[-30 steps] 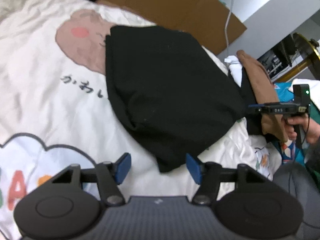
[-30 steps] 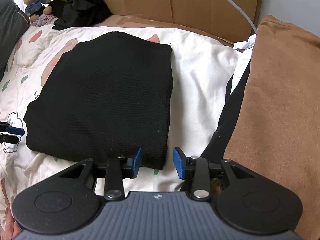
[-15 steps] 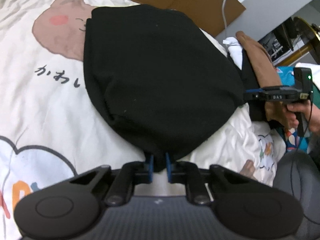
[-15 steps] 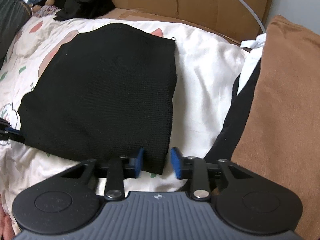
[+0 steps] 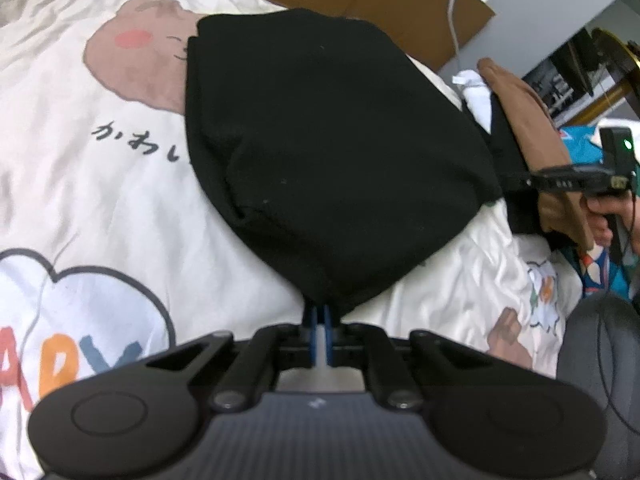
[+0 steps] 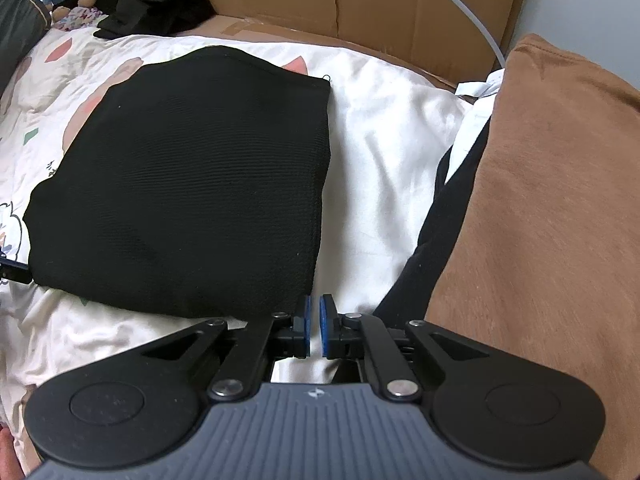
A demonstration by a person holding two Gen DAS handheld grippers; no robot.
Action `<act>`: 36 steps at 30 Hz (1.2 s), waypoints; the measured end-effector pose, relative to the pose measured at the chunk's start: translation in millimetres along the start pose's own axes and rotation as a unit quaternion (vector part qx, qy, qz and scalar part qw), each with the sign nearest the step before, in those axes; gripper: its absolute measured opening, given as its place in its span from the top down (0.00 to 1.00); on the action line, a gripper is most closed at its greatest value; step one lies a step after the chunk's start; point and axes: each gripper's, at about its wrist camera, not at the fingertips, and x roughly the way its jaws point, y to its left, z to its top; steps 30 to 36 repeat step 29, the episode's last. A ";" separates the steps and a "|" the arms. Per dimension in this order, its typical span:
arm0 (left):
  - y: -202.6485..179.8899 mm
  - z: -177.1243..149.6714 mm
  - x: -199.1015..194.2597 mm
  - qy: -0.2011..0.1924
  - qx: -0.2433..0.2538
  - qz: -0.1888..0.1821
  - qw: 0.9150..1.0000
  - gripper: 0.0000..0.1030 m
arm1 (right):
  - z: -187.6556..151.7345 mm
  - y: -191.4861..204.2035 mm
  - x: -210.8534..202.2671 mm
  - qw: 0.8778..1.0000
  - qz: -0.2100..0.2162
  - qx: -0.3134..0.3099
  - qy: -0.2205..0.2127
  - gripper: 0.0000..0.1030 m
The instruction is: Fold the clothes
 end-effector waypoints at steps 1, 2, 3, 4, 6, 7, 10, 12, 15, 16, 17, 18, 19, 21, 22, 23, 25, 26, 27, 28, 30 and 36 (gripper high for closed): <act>-2.5 0.9 -0.3 -0.004 0.003 0.000 1.000 0.96 | -0.5 1.3 -3.0 1.000 -0.001 -0.001 -0.001 0.95; -5.1 1.9 -0.6 -0.007 0.006 0.000 1.000 0.96 | -1.0 2.4 -6.2 1.000 -0.002 -0.002 -0.002 0.95; -7.7 2.8 -0.9 -0.011 0.010 0.000 1.000 0.96 | -1.6 3.6 -10.1 1.000 -0.003 -0.003 -0.004 0.95; -10.0 4.0 -1.5 -0.013 0.016 0.002 1.000 0.96 | -2.2 4.7 -14.3 1.000 -0.004 -0.003 -0.006 0.95; -13.3 5.5 -2.4 -0.016 0.025 0.005 1.000 0.96 | -2.9 6.5 -20.5 1.000 -0.004 -0.001 -0.011 0.95; -13.8 6.1 -3.6 -0.017 0.028 0.007 0.999 0.96 | -3.1 7.6 -23.4 1.000 -0.006 0.000 -0.012 0.95; -14.7 6.4 -6.3 -0.019 0.028 0.019 0.999 0.91 | -3.7 12.0 -30.4 1.000 -0.014 0.003 -0.016 0.95; -16.8 6.3 -8.1 -0.016 0.028 0.032 0.999 0.79 | -4.3 14.1 -33.0 1.000 -0.016 0.009 -0.018 0.94; -24.6 2.3 -13.5 -0.026 0.048 0.039 0.998 0.63 | -5.4 16.8 -35.6 0.999 -0.017 0.023 -0.022 0.93; -26.6 0.8 -14.9 -0.025 0.052 0.038 0.998 0.57 | -6.0 18.6 -36.9 0.999 -0.017 0.027 -0.023 0.93; -28.5 -0.8 -16.3 -0.025 0.055 0.037 0.997 0.47 | -6.4 20.2 -38.0 0.999 -0.018 0.029 -0.025 0.93; -29.7 -2.4 -18.2 -0.026 0.056 0.039 0.997 0.40 | -6.7 21.4 -38.8 0.999 -0.018 0.029 -0.025 0.93; -30.9 -4.0 -20.1 -0.027 0.058 0.042 0.997 0.31 | -7.2 23.4 -40.4 0.999 -0.018 0.028 -0.027 0.93; -32.9 -6.9 -24.6 -0.034 0.062 0.040 0.997 0.30 | -8.6 28.3 -44.3 0.999 -0.018 0.024 -0.031 0.93; -33.8 -8.4 -27.4 -0.040 0.064 0.038 0.996 0.27 | -9.5 30.4 -46.1 0.999 -0.020 0.023 -0.032 0.93; -34.5 -9.4 -29.7 -0.047 0.064 0.042 0.996 0.23 | -10.5 31.7 -47.2 0.999 -0.020 0.023 -0.033 0.93; -36.8 -10.9 -35.1 -0.065 0.071 0.045 0.994 0.20 | -12.8 34.1 -48.3 0.999 -0.019 0.026 -0.034 0.93; -38.0 -11.6 -37.9 -0.075 0.075 0.046 0.993 0.20 | -13.8 35.1 -48.2 0.999 -0.017 0.027 -0.035 0.93; -39.6 -11.1 -38.9 -0.073 0.078 0.045 0.993 0.20 | -14.6 36.1 -48.0 0.999 -0.016 0.028 -0.036 0.93; -41.2 -10.5 -39.8 -0.070 0.081 0.044 0.993 0.20 | -15.8 37.7 -47.5 0.999 -0.015 0.029 -0.037 0.93; -42.7 -8.9 -40.0 -0.064 0.080 0.044 0.994 0.20 | -17.0 39.3 -47.1 0.999 -0.013 0.030 -0.039 0.93; -42.7 -8.9 -40.0 -0.064 0.080 0.044 0.994 0.20 | -17.0 39.3 -47.1 0.999 -0.013 0.030 -0.039 0.93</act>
